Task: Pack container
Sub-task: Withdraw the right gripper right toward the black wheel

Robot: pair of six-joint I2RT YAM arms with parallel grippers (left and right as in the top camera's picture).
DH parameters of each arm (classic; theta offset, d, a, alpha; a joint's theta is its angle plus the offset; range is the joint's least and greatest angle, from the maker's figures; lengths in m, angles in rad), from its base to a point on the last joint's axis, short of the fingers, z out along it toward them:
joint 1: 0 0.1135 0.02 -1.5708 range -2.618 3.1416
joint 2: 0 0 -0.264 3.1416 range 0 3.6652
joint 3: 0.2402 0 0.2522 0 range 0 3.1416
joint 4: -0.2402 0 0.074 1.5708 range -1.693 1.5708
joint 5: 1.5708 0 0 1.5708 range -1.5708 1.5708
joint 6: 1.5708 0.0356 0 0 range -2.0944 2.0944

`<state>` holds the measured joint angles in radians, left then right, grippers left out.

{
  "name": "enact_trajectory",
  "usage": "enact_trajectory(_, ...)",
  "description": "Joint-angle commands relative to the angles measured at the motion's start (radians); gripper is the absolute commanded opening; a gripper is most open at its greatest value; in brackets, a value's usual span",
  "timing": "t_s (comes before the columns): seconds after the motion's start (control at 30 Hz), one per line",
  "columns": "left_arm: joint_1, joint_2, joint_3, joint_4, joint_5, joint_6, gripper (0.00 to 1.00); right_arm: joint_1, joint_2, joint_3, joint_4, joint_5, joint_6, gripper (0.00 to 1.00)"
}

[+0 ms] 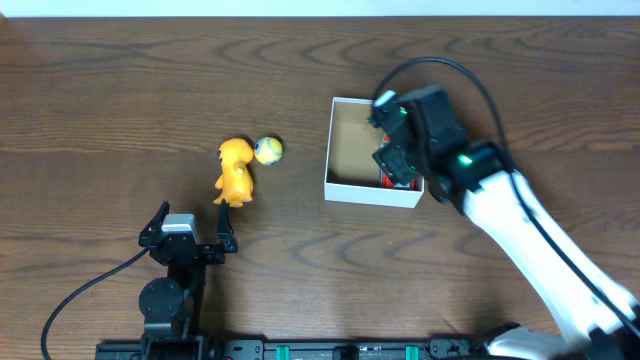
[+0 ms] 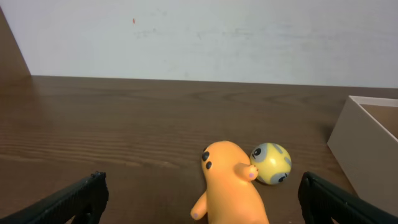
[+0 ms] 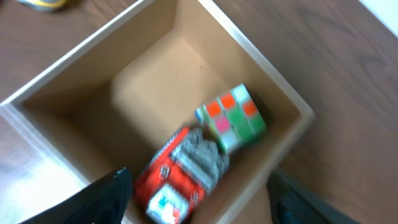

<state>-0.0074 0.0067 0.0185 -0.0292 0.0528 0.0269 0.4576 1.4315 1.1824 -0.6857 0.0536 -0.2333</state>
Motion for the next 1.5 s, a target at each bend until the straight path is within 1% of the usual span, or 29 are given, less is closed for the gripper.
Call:
enact_trajectory(0.0, 0.005, 0.000, -0.014, -0.041, -0.012, 0.006, 0.98, -0.020, -0.097, 0.009, -0.056, 0.023, 0.089, 0.75)
enact_trajectory(0.13, 0.005, 0.000, -0.014, -0.041, -0.012, 0.006, 0.98, -0.050, -0.191, 0.009, -0.130, 0.079, 0.118, 0.77)
enact_trajectory(0.3, 0.005, 0.000, -0.014, -0.041, -0.012, 0.006, 0.98, -0.101, -0.260, 0.009, -0.201, 0.078, 0.144, 0.78)
enact_trajectory(0.67, 0.005, 0.000, -0.014, -0.041, -0.012, 0.006, 0.98, -0.182, -0.274, 0.009, -0.311, 0.077, 0.151, 0.82)
enact_trajectory(0.83, 0.005, 0.000, -0.014, -0.041, -0.012, 0.006, 0.98, -0.227, -0.273, 0.009, -0.312, 0.078, 0.151, 0.83)
enact_trajectory(1.0, 0.005, 0.000, -0.014, -0.041, -0.012, 0.006, 0.98, -0.322, -0.273, 0.009, -0.315, 0.074, 0.205, 0.84)
enact_trajectory(1.13, 0.005, 0.000, -0.014, -0.041, -0.012, 0.006, 0.98, -0.379, -0.273, 0.009, -0.325, 0.068, 0.214, 0.84)
enact_trajectory(1.47, 0.005, 0.000, -0.014, -0.041, -0.012, 0.006, 0.98, -0.388, -0.273, 0.008, -0.330, 0.068, 0.214, 0.86)
